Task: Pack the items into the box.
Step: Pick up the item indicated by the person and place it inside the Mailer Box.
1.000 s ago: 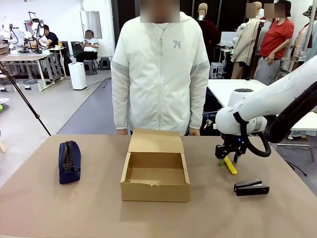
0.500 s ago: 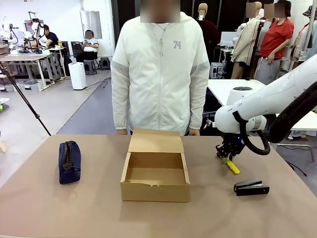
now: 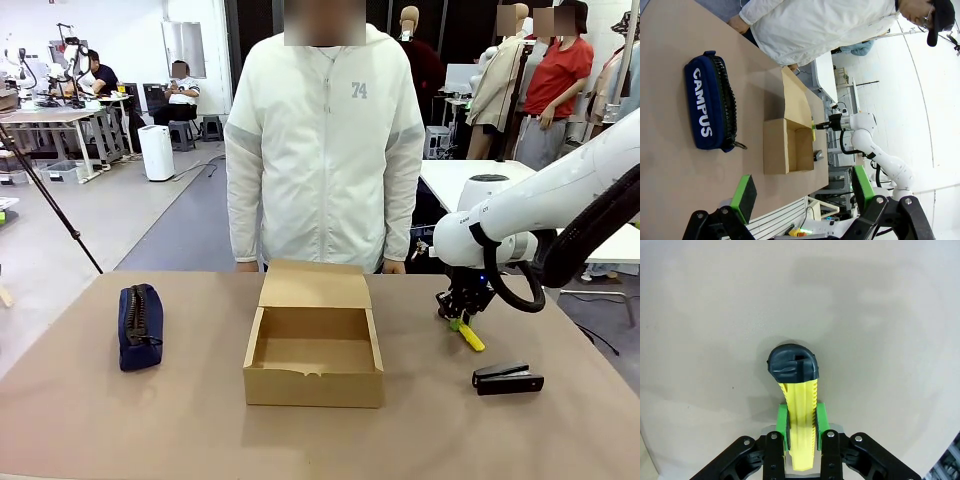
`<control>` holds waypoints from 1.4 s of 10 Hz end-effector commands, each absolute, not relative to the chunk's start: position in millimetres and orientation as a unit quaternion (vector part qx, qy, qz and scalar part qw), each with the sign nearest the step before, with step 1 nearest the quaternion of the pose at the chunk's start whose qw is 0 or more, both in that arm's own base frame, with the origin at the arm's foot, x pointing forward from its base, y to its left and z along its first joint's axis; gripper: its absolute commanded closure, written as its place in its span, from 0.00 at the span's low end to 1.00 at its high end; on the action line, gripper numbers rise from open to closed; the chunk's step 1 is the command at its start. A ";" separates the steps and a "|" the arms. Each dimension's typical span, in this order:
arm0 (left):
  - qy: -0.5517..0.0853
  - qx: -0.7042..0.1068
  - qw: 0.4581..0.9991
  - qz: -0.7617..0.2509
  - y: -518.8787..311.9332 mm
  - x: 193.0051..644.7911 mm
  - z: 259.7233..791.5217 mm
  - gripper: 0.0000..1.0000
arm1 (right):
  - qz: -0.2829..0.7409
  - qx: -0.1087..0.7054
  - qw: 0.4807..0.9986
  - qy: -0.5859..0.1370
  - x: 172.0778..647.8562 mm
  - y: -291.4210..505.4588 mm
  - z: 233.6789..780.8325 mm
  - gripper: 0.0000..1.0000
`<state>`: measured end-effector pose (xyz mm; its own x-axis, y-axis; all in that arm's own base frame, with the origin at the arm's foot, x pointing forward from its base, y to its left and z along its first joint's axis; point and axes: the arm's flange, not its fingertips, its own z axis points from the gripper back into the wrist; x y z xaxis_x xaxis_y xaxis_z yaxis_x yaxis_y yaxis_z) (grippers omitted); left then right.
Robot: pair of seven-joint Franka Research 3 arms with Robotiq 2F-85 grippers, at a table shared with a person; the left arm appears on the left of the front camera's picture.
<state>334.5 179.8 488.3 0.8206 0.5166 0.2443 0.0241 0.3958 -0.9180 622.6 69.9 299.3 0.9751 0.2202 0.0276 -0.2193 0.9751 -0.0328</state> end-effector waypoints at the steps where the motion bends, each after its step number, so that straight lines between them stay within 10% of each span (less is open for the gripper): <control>1: -0.258 -0.528 0.796 0.146 181.2 333.5 489.3 0.00 | 0.110 -0.031 0.993 -0.002 627.5 66.6 320.7 1.00; 8: -0.258 -0.528 0.796 0.146 181.2 333.5 489.3 0.00 | -0.001 -0.071 0.997 0.020 562.3 52.6 446.0 1.00; 14: -0.258 -0.528 0.796 0.146 181.2 333.5 489.3 0.00 | 0.161 -0.025 0.986 -0.035 590.6 103.2 468.9 1.00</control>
